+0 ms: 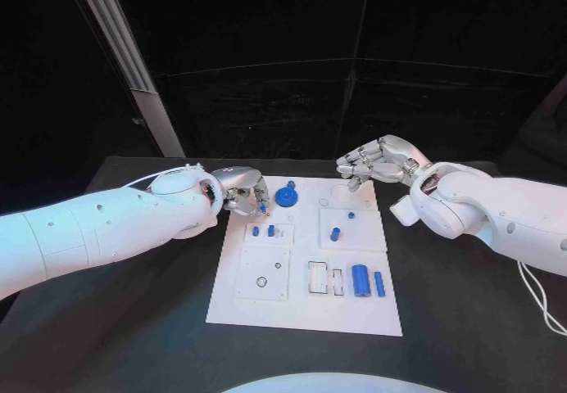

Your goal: Assemble the parts on the task board

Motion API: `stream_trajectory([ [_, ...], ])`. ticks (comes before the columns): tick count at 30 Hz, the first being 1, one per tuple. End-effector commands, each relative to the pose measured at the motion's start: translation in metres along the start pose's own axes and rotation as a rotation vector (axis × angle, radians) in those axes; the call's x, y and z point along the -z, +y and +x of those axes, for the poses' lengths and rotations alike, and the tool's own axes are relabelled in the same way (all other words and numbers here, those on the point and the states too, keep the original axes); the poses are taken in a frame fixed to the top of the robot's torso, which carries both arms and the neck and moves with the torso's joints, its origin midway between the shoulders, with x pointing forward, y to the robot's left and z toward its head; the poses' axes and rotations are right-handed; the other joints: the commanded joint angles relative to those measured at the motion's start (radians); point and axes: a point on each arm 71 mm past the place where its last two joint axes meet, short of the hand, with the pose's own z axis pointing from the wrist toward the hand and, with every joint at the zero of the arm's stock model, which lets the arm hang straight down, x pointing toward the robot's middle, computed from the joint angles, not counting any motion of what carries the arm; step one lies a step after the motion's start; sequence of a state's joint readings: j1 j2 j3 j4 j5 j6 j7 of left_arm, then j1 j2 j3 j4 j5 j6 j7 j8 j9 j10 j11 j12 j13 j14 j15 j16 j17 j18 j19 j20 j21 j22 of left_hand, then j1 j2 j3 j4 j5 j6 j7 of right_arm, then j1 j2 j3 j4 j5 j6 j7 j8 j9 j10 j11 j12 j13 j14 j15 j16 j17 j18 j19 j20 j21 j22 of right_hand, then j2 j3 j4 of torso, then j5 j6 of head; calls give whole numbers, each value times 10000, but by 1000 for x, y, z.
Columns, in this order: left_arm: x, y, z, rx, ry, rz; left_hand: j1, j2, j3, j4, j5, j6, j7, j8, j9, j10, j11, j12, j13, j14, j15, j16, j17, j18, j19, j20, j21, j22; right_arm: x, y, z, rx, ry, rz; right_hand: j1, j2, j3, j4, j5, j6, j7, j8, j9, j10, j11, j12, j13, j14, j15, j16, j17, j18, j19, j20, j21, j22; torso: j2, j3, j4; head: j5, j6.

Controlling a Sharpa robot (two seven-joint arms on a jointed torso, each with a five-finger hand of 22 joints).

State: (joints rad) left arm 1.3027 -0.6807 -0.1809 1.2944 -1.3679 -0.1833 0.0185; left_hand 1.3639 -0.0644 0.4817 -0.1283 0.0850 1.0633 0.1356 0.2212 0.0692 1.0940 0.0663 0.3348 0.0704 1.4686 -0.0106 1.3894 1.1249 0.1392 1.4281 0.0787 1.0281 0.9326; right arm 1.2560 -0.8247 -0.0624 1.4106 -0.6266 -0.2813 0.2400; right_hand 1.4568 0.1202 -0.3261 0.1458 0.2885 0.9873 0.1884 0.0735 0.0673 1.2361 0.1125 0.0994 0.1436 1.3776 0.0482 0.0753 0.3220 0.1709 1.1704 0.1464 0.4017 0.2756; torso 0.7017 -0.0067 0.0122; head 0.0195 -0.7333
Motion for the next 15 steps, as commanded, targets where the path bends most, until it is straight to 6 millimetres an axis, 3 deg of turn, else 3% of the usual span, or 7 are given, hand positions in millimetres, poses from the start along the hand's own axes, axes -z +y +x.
stream_trajectory([
  [1, -2, 0, 1, 62, 226, -128, -95, 9, 26, 1, -8, 84, 5, -4, 13, 87, 16, -41, -15, 216, -75, 33, -16, -144, 44, -2, 48, 0, -1, 2, 0, -36, 16, -116, 28, 65, -39, -10, 49, -42, -3, -53, -5, -34, 1, -48, -13, -79, 9, -54, -12, 111, -25, 40, -55, -16, 2, -4, 1, -1, -4],
  [15, -7, -8, 1, 59, 14, 110, -118, 5, 20, 8, -15, 86, 5, -11, 11, 91, 15, -52, -16, 215, -75, 33, -19, -146, 43, -3, 58, 14, -2, 2, 1, -42, 35, -134, 28, 65, -39, -10, 49, -42, -3, -53, -5, -34, 1, -48, -13, -79, 9, -54, -12, 111, -25, 40, -55, -16, 9, -6, -3, -18, -19],
])
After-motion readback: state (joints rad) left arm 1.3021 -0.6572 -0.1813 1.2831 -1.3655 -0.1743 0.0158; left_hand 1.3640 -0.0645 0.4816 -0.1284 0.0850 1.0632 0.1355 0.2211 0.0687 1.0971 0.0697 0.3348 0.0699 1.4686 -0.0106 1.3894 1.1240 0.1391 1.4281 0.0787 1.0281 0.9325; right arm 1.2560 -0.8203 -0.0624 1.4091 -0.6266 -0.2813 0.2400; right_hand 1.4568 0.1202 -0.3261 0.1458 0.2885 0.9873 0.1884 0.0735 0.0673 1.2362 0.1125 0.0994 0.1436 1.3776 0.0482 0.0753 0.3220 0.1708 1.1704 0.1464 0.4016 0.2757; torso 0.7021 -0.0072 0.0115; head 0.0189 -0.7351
